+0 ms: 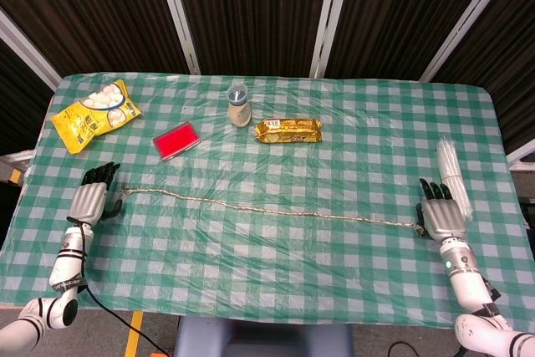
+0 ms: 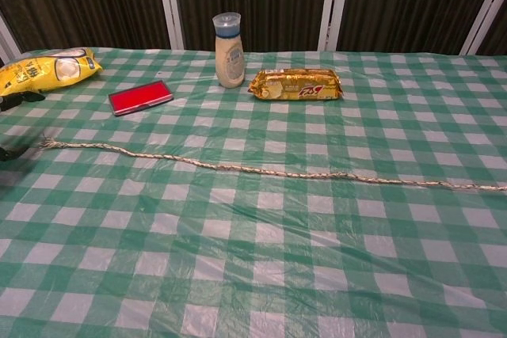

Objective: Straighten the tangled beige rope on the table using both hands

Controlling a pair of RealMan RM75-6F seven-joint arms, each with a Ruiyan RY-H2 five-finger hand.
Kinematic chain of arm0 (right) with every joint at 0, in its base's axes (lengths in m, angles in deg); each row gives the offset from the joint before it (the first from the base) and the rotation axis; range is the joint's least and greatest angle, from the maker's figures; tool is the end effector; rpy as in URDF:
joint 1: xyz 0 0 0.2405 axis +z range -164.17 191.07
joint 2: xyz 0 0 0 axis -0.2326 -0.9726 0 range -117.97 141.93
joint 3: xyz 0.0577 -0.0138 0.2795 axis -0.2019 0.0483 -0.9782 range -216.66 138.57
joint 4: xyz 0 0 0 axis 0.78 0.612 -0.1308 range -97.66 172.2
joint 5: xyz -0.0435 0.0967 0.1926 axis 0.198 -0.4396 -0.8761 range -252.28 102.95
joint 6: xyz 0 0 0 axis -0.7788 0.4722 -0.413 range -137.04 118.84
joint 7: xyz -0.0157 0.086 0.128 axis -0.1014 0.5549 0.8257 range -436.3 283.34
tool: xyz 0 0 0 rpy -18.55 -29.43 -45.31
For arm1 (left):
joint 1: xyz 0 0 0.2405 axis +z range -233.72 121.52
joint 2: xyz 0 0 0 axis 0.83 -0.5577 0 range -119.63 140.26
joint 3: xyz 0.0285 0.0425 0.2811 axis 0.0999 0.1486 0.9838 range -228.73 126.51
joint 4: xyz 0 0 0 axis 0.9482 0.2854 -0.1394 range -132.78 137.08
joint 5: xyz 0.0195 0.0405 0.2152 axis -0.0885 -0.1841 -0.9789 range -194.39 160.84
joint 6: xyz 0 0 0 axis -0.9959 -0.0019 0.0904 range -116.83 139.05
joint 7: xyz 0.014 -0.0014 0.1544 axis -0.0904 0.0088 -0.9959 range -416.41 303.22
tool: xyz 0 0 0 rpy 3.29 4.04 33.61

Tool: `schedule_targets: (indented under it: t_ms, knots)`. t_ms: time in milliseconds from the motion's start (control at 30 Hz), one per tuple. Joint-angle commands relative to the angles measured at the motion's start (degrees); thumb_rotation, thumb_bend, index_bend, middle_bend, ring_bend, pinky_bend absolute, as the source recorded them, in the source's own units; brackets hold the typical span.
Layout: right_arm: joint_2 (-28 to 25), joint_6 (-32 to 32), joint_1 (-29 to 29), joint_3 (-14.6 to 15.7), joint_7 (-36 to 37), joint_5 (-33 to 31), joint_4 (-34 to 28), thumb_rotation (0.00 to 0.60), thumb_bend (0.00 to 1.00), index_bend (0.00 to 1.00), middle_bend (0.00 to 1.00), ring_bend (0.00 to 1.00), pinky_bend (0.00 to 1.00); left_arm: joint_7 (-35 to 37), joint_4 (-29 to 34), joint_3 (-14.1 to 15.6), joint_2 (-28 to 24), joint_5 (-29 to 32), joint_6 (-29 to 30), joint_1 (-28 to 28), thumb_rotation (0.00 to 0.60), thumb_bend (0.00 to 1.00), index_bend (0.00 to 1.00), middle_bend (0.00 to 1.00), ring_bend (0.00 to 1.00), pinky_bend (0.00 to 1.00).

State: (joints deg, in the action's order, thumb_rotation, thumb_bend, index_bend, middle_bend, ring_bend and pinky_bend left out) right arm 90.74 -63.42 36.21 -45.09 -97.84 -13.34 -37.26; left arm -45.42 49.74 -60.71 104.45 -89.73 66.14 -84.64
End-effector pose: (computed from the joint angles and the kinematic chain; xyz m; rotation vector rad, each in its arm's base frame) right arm -0.3804 -0.3110 0.0592 1.5864 -0.9752 0.3931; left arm -0.3721 0.3772 0.0236 -1.4441 -1.0871 -0.7947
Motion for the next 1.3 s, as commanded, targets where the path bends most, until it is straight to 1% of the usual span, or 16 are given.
schedule_targets:
  t_ms: [33, 267, 367, 500, 567, 667, 700, 800, 867, 900, 1000, 1067, 1133, 1200, 1233, 1300]
  knots:
    - [-0.61, 0.76, 0.24, 0.34, -0.53, -0.66, -0.42, 0.6, 0.44, 0.0, 0.0, 0.0, 0.0, 0.9, 2.18, -0.09, -1.44, 0.43, -0.35, 0.6, 0.6, 0.43, 0.0, 0.0, 0.0, 0.02]
    - [-1.92, 0.99, 0.47, 0.44, 0.05, -1.1, -1.4, 0.6, 0.33, 0.0, 0.0, 0.0, 0.0, 5.19, 6.44, -0.47, -4.08, 0.36, -0.48, 1.25, 0.6, 0.41, 0.0, 0.0, 0.0, 0.03]
    - [-2.43, 0.5, 0.35, 0.61, 0.4, -0.71, -1.95, 0.6, 0.32, 0.0, 0.0, 0.0, 0.0, 7.01, 8.19, -0.53, -4.96, -0.25, 0.35, 1.53, 0.6, 0.41, 0.0, 0.0, 0.0, 0.03]
    - [-3.44, -0.97, -0.2, 0.96, 0.95, 0.36, -3.35, 0.6, 0.32, 0.0, 0.0, 0.0, 0.0, 10.66, 13.0, -0.4, -7.55, -2.08, 2.23, 2.17, 0.6, 0.39, 0.0, 0.0, 0.0, 0.03]
    - [-4.29, -3.48, -1.07, 1.16, 1.37, 1.86, -4.9, 0.6, 0.32, 0.0, 0.0, 0.0, 0.0, 12.32, 16.74, -0.23, -9.91, -3.86, 4.44, 2.75, 0.6, 0.39, 0.0, 0.0, 0.0, 0.04]
    - [-5.74, -8.22, -2.84, 1.76, 1.78, 4.97, -7.73, 0.6, 0.32, 0.0, 0.0, 0.0, 0.0, 11.91, 20.38, -0.13, -12.51, -5.73, 7.68, 3.49, 0.6, 0.38, 0.0, 0.0, 0.0, 0.03]
    - [-6.5, -10.84, -3.86, 2.11, 1.99, 6.72, -9.27, 0.6, 0.32, 0.0, 0.0, 0.0, 0.0, 10.77, 21.59, -0.15, -13.52, -6.18, 9.12, 3.89, 0.6, 0.38, 0.0, 0.0, 0.0, 0.03]
    - [-8.51, -18.29, -6.88, 3.37, 2.24, 11.94, -13.3, 0.6, 0.32, 0.0, 0.0, 0.0, 0.0, 4.76, 22.34, -0.42, -14.82, -6.42, 13.25, 5.07, 0.6, 0.38, 0.0, 0.0, 0.0, 0.03]
    - [-9.64, -22.7, -8.83, 4.41, 2.07, 15.3, -15.47, 0.6, 0.32, 0.0, 0.0, 0.0, 0.0, 2.73, 23.54, -0.23, -15.8, -6.17, 14.85, 6.12, 0.6, 0.38, 0.0, 0.0, 0.0, 0.03]
    - [-10.18, -24.7, -9.76, 5.01, 1.86, 16.94, -16.44, 0.6, 0.32, 0.0, 0.0, 0.0, 0.0, 2.12, 24.63, 0.2, -16.72, -6.25, 15.41, 6.79, 0.6, 0.38, 0.0, 0.0, 0.0, 0.03]
    - [-11.42, -30.22, -12.67, 7.09, 1.24, 22.01, -18.53, 0.6, 0.32, 0.0, 0.0, 0.0, 0.0, 1.5, 30.43, 3.26, -20.96, -8.26, 17.66, 9.89, 0.6, 0.37, 0.0, 0.0, 0.0, 0.03]
    - [-11.71, -32.78, -14.49, 8.58, 0.89, 24.67, -18.98, 0.6, 0.32, 0.0, 0.0, 0.0, 0.0, 0.69, 35.33, 6.37, -24.19, -10.9, 20.39, 12.78, 0.6, 0.38, 0.0, 0.0, 0.0, 0.03]
    - [-11.52, -34.95, -16.27, 9.77, 1.57, 26.64, -18.48, 0.6, 0.32, 0.0, 0.0, 0.0, 0.0, -2.44, 40.17, 10.05, -26.97, -13.92, 24.27, 16.42, 0.6, 0.39, 0.0, 0.0, 0.0, 0.02]
    - [-10.85, -36.49, -17.76, 10.46, 3.55, 27.6, -16.95, 0.6, 0.32, 0.0, 0.0, 0.0, 0.0, -6.1, 42.82, 12.7, -27.96, -16.09, 28.77, 20.07, 0.6, 0.39, 0.0, 0.0, 0.0, 0.02]
    - [-10.25, -36.97, -18.53, 10.73, 5.83, 27.77, -15.36, 0.6, 0.32, 0.0, 0.0, 0.0, 0.0, -8.48, 43.26, 13.87, -27.67, -17.38, 31.89, 22.31, 0.6, 0.39, 0.0, 0.0, 0.0, 0.02]
    - [-10.09, -35.85, -18.86, 11.06, 7.95, 27.32, -13.66, 0.6, 0.32, 0.0, 0.0, 0.0, 0.0, -11.66, 43.65, 15.03, -27.67, -19.17, 34.24, 24.0, 0.6, 0.4, 0.0, 0.0, 0.0, 0.02]
